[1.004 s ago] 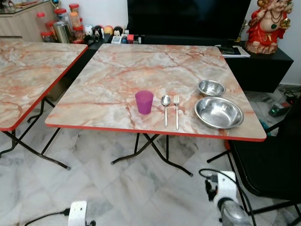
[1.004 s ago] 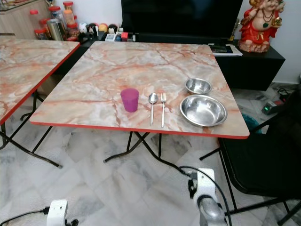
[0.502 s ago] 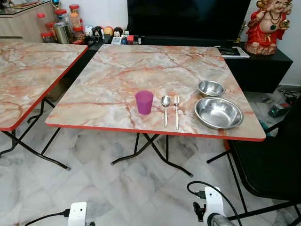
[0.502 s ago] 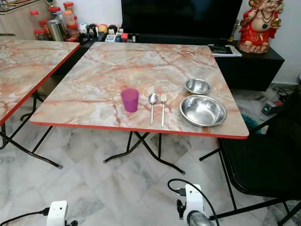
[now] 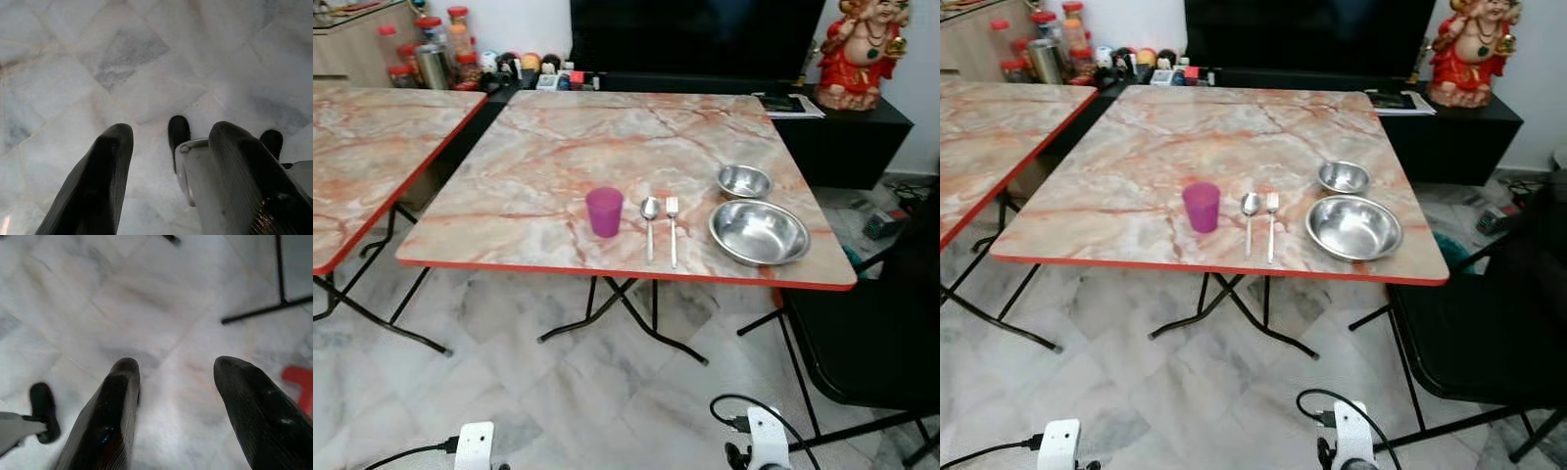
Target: Setting the table
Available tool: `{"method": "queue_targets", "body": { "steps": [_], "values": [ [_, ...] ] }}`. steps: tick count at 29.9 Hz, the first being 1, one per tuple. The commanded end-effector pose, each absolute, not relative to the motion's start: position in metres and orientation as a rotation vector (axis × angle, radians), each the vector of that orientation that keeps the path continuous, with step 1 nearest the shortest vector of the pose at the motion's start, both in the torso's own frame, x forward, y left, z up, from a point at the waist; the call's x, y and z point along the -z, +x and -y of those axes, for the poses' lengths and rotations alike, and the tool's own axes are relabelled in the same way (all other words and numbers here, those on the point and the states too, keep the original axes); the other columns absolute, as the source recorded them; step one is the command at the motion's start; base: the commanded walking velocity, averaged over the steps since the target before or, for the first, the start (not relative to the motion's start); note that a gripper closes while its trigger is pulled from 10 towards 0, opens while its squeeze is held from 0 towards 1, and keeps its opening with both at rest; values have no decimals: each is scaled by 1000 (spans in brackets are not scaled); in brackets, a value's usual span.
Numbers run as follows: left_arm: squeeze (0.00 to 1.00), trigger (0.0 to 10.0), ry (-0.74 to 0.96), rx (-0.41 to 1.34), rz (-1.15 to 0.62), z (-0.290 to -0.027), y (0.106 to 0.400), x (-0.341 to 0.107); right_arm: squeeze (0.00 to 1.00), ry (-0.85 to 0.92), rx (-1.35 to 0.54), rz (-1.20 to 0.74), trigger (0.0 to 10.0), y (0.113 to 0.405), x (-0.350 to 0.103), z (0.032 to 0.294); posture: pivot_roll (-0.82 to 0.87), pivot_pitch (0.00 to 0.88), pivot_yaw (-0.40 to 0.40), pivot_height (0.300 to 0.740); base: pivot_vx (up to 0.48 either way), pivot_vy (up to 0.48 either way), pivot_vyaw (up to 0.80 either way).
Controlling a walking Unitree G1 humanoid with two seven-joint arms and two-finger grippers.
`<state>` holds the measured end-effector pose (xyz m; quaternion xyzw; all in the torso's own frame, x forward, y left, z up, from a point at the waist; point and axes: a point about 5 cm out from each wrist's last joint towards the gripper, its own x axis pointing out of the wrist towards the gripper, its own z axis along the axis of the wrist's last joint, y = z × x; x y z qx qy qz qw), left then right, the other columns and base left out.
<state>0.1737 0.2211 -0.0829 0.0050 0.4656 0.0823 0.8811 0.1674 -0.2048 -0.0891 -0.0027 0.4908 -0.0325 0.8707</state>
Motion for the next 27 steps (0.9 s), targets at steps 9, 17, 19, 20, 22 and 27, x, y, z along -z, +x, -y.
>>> {"method": "queue_targets", "body": {
  "steps": [9,17,19,20,22,27],
  "values": [
    [0,10000,18,-180,-1000,-220,169,86,0,-11,80,-1019,10000,167,86,221,-9,0,-51,740,0,-341,0],
    [0,10000,18,-182,-1000,-220,169,86,0,-7,67,-1024,10000,167,89,210,-7,0,-54,740,0,-336,0],
    [0,10000,19,-182,-1000,-220,169,86,0,-4,65,-1024,10000,167,89,208,-8,0,-53,740,0,-336,0],
    [0,10000,20,-182,-1000,-220,169,86,0,-3,65,-1024,10000,167,89,208,-8,0,-53,740,0,-337,0],
    [0,10000,21,-174,-1001,-220,169,86,0,5,70,-1019,10000,167,89,208,-8,0,-53,740,0,-141,0],
    [0,10000,36,-147,-971,-219,172,84,0,10,77,-1009,10000,168,87,213,-7,0,-55,740,0,0,0]
  ]
}}
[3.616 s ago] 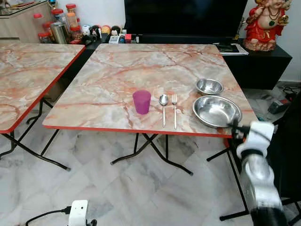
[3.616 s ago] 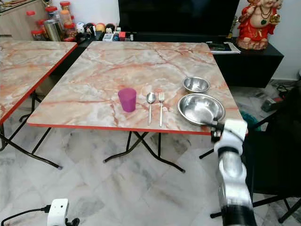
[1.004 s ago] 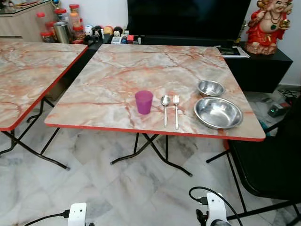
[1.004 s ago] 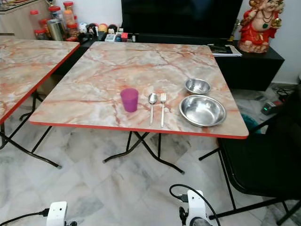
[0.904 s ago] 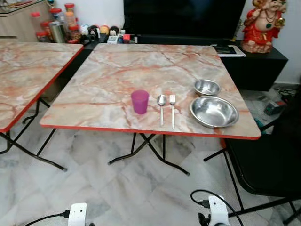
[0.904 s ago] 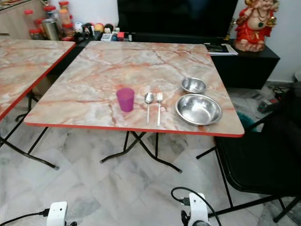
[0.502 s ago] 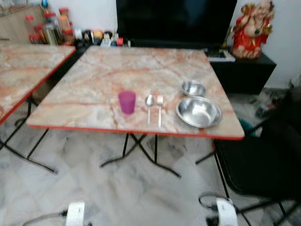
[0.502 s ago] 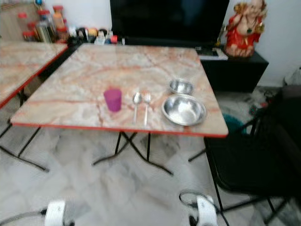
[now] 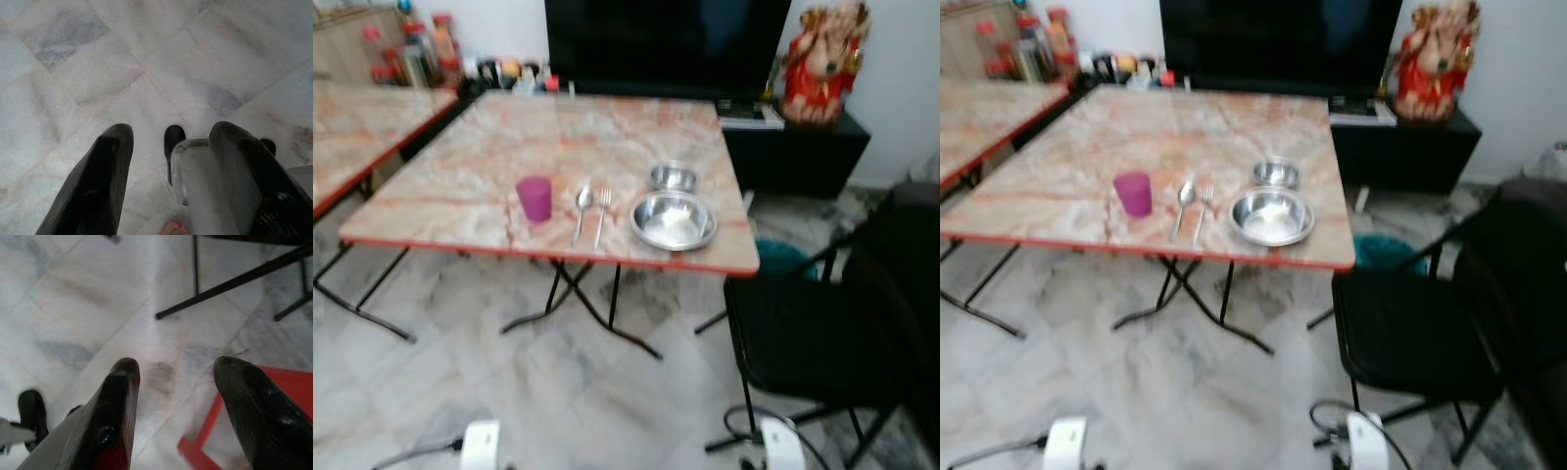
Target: Setting the table
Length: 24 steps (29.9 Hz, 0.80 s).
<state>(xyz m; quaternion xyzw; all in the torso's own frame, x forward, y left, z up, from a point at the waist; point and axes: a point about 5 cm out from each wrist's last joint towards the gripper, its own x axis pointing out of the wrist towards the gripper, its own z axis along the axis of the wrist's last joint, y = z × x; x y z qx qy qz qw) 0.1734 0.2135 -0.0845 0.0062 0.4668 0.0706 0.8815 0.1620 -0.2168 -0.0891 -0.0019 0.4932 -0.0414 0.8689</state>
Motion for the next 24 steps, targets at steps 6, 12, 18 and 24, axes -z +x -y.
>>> {"method": "queue_targets", "body": {
  "steps": [6,12,18,24],
  "values": [
    [0,10000,1,-186,-935,-219,173,83,0,18,86,-1003,10000,169,86,214,-2,0,-55,740,0,0,0],
    [0,10000,-18,-190,-929,-218,173,83,0,22,83,-1004,10000,171,86,212,-6,0,-53,740,0,0,-394],
    [0,10000,-22,-189,-928,-218,173,83,0,20,71,-992,10000,174,85,209,-4,0,-53,740,334,0,0],
    [0,10000,-21,-188,-933,-218,173,83,0,31,75,-995,10000,173,86,208,-4,0,-50,740,361,0,-198]
  ]
}}
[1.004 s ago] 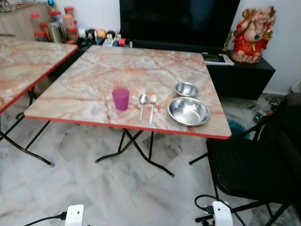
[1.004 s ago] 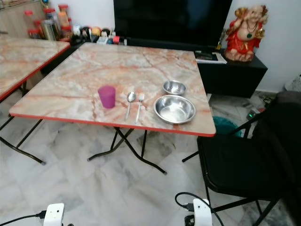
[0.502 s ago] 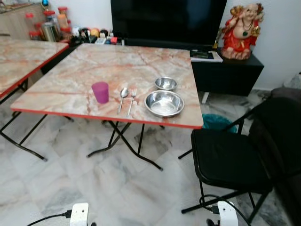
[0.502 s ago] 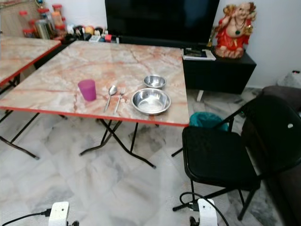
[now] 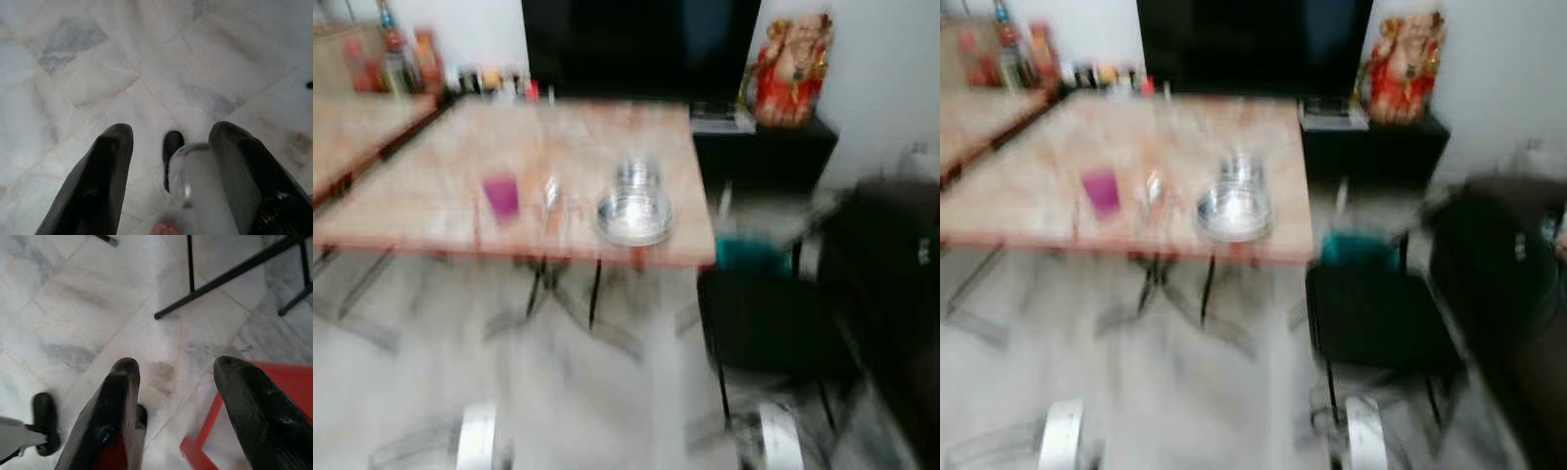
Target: Setting the table
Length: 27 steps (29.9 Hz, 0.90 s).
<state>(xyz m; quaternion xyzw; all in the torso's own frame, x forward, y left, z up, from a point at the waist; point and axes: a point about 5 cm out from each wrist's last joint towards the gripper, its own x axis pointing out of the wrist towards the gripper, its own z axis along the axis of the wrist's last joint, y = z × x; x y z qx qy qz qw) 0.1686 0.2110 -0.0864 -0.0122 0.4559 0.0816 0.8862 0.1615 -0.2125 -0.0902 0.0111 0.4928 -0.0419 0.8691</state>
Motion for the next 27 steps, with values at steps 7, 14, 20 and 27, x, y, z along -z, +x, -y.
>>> {"method": "queue_targets", "body": {
  "steps": [7,14,20,27],
  "values": [
    [0,10000,-16,-189,-939,-218,172,83,0,17,66,-993,10000,173,85,209,1,0,-52,740,352,0,-275],
    [0,10000,-21,-183,-941,-218,172,84,0,20,70,-1001,10000,173,86,210,4,0,-52,740,351,0,-57],
    [0,10000,-18,-175,-938,-218,173,83,0,19,58,-998,10000,173,86,206,9,0,-58,740,89,0,-260],
    [0,10000,-13,-168,-913,-219,173,82,0,15,49,-1001,10000,174,86,203,14,0,-62,740,0,0,0]
  ]
}}
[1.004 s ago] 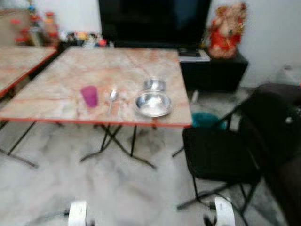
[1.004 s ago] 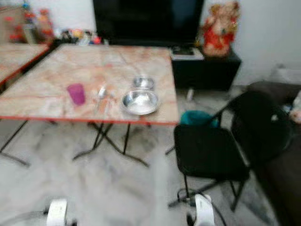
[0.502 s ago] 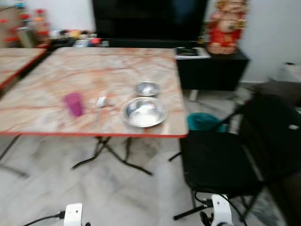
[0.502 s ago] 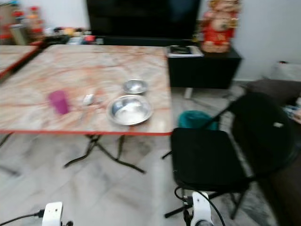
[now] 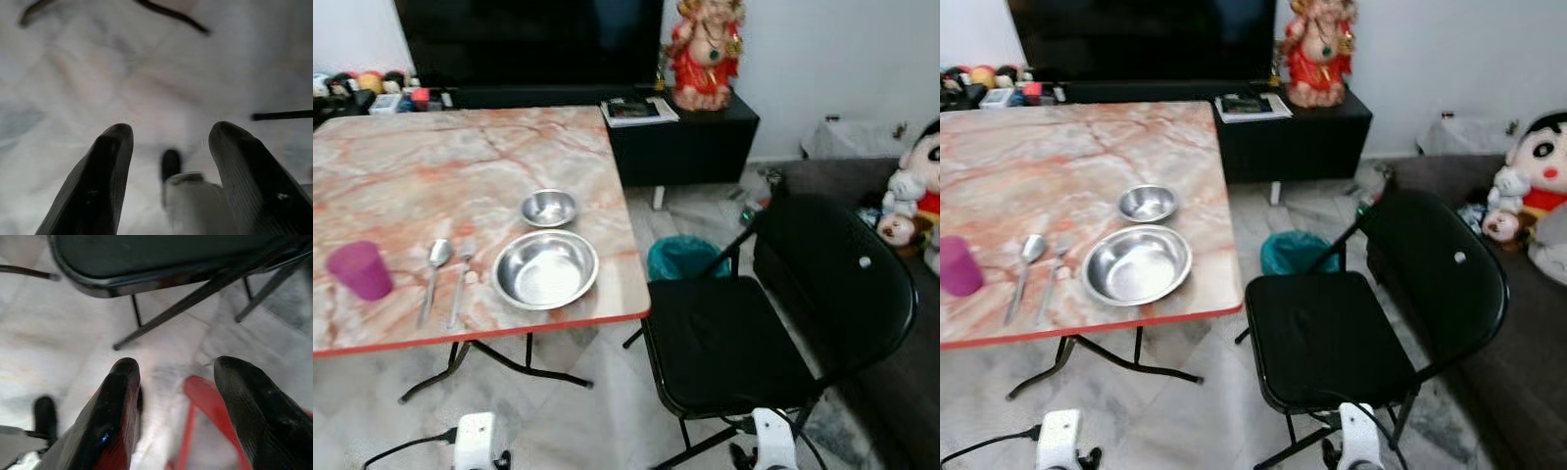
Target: Setting the table
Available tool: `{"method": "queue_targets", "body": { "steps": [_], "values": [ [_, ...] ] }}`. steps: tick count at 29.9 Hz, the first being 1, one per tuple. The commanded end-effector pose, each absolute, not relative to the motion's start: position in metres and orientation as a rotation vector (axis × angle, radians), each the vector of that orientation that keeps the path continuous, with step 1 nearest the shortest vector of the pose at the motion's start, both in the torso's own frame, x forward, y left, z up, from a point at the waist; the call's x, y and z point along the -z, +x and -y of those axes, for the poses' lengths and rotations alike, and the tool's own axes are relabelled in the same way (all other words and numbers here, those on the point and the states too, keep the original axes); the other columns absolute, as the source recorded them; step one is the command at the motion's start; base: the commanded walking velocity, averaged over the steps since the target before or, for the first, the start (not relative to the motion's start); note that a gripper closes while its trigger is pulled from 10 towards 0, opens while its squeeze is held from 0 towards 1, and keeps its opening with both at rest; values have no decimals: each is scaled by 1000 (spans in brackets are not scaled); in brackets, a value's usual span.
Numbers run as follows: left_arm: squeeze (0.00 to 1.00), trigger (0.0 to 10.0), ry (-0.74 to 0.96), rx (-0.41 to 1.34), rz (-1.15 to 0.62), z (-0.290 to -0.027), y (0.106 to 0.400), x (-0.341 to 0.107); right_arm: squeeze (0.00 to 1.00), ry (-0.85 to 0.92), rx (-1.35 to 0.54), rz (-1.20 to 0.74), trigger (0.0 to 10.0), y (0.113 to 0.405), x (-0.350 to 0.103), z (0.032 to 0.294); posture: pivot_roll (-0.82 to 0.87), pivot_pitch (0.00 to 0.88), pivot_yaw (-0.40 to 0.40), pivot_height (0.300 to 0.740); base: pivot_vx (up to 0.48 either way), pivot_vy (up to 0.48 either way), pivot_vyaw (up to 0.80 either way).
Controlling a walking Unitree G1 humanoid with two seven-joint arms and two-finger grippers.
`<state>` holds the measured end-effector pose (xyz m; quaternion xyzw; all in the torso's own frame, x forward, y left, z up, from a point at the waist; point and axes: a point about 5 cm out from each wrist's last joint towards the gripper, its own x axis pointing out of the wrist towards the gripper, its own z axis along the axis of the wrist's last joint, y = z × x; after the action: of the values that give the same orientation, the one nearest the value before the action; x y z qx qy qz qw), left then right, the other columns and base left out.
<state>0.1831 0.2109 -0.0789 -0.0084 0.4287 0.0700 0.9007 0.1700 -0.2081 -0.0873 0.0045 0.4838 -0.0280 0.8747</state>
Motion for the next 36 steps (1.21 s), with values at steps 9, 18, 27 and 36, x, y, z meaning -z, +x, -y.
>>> {"method": "queue_targets", "body": {
  "steps": [9,18,27,36],
  "values": [
    [0,10000,-35,-207,-821,-222,177,77,0,6,40,-1012,10000,171,87,207,23,0,-62,740,0,0,0],
    [0,10000,31,-205,-550,-236,194,49,0,-3,34,-1021,10000,169,88,207,45,0,-61,740,0,0,0],
    [0,10000,175,-121,-328,-230,166,13,0,-8,20,-1021,10000,172,87,204,61,0,-59,740,0,0,0],
    [0,10000,173,-172,-22,-230,192,-72,0,-3,49,-1008,10000,181,83,205,89,0,-76,740,0,0,0]
  ]
}}
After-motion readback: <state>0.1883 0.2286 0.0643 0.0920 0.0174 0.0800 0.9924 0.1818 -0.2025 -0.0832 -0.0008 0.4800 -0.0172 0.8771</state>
